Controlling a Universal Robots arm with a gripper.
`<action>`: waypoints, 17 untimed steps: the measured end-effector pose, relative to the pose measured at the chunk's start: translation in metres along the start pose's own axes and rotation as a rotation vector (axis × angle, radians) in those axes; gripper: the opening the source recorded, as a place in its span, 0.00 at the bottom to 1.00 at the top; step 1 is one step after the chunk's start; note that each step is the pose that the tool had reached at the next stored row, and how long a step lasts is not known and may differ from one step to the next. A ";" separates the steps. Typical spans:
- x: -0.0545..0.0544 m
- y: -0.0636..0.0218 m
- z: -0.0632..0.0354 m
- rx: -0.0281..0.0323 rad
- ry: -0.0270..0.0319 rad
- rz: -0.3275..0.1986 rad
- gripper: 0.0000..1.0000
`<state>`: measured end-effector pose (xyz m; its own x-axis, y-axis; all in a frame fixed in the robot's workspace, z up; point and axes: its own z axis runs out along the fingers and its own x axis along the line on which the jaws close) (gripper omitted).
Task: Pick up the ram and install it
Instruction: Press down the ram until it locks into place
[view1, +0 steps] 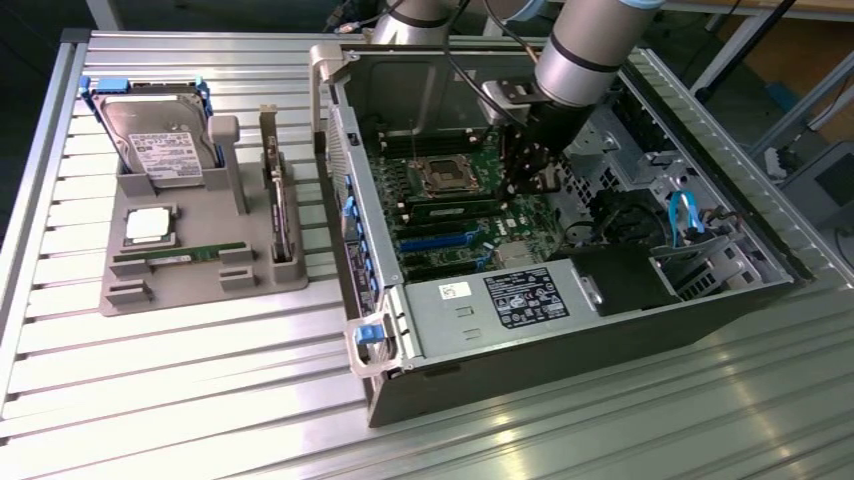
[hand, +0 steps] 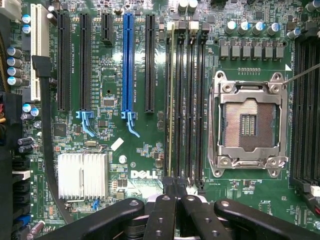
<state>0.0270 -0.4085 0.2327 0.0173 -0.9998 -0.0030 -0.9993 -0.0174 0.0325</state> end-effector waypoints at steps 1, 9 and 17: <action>0.000 -0.0001 -0.0009 -0.0002 0.0006 0.000 0.10; 0.000 -0.0003 -0.0084 -0.0002 0.0006 0.000 0.10; 0.000 0.0199 -0.0079 -0.0003 0.0008 0.000 0.10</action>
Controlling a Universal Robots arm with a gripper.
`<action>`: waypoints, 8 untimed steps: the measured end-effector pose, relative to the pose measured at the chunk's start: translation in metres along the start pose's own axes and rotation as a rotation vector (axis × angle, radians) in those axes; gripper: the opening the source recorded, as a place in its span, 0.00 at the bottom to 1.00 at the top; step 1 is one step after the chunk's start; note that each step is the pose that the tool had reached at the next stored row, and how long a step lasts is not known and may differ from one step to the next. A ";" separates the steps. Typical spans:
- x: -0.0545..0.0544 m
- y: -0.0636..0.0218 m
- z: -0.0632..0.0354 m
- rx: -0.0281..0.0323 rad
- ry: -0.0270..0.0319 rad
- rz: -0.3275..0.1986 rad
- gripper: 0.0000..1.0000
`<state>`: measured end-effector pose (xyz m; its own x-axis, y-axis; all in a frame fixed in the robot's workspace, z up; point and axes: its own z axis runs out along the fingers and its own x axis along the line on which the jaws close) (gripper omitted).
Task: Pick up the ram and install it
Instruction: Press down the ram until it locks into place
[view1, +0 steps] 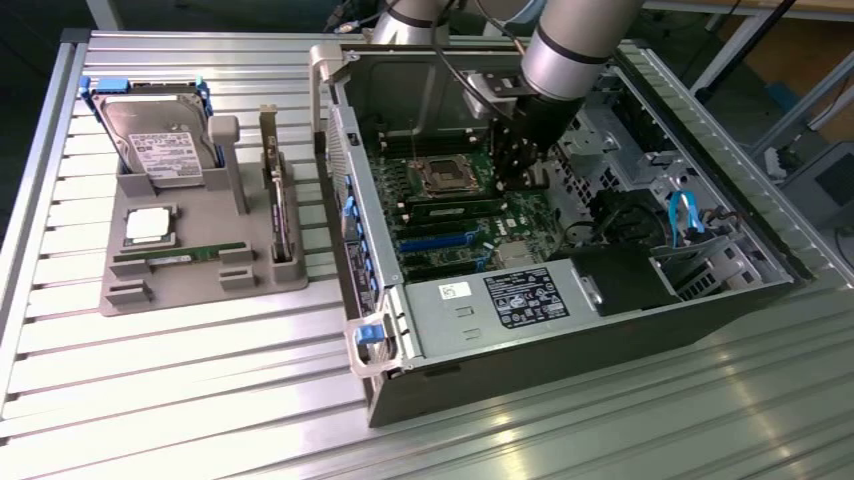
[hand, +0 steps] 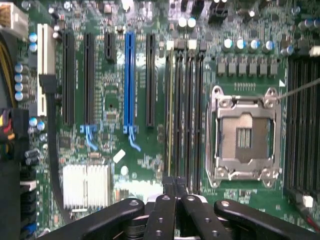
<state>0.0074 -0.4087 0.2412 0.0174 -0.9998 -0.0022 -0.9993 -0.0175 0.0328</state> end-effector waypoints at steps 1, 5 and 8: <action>0.000 0.0025 0.0001 0.0000 0.0001 0.000 0.10; 0.000 0.0151 0.0005 0.0000 0.0001 0.000 0.10; 0.000 0.0243 0.0008 0.0000 0.0000 0.000 0.10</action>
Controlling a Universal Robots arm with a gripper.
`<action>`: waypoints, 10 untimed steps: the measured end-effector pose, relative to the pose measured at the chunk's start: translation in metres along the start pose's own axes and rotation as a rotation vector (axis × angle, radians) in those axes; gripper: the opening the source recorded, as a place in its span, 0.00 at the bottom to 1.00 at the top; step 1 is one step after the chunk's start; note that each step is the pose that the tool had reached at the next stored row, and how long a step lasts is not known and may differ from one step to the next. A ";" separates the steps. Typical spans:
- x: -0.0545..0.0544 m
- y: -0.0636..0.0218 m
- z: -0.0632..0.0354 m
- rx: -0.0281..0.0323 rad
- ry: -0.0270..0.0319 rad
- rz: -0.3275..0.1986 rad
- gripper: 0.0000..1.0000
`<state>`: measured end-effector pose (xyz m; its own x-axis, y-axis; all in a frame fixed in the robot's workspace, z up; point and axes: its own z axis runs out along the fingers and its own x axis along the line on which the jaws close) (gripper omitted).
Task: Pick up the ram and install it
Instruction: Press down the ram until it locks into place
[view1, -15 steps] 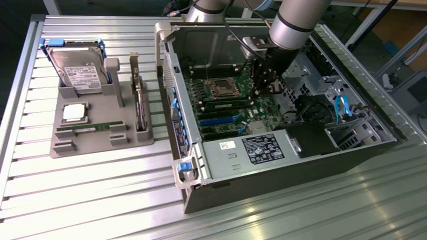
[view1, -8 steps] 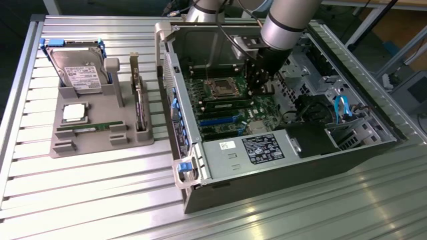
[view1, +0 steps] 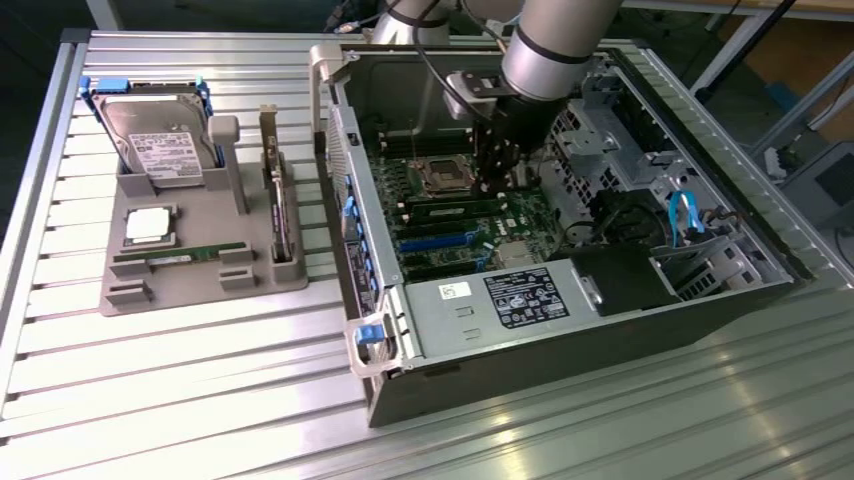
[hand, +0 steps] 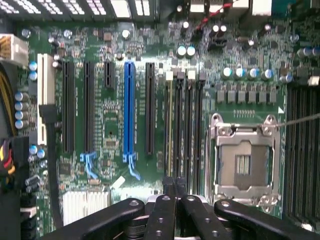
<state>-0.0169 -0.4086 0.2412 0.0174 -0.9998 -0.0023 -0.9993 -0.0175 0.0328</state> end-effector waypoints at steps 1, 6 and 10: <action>0.000 0.0035 0.0001 0.0000 0.0001 0.000 0.10; 0.000 0.0146 0.0005 0.0000 0.0000 0.000 0.10; 0.000 0.0242 0.0008 0.0000 0.0000 0.000 0.10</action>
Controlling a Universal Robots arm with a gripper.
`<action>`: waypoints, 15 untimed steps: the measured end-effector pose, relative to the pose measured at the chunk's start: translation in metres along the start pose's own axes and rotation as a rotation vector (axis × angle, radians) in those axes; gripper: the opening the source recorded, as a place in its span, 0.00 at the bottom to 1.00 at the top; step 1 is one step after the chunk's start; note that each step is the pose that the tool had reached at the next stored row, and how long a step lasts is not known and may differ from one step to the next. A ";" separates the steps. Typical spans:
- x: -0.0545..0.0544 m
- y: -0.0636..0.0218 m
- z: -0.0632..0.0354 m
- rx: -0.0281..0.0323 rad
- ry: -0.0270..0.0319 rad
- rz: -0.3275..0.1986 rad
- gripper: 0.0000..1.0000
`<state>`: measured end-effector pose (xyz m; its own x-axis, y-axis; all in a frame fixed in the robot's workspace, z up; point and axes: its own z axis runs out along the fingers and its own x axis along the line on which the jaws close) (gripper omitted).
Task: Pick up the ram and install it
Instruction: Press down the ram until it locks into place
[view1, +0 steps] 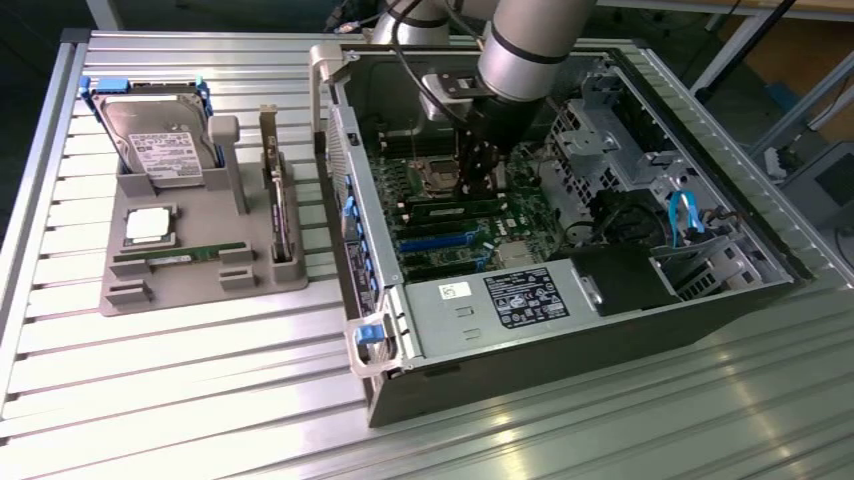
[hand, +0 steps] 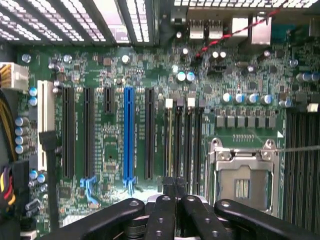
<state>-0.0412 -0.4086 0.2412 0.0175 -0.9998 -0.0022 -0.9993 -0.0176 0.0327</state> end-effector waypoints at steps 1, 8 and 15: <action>0.000 0.0020 0.0000 -0.0001 0.0000 0.000 0.10; 0.000 0.0155 0.0005 -0.0001 0.0001 0.000 0.10; -0.001 0.0260 0.0009 0.0000 0.0000 0.000 0.10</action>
<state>-0.0672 -0.4085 0.2412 0.0175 -0.9998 -0.0022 -0.9993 -0.0176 0.0328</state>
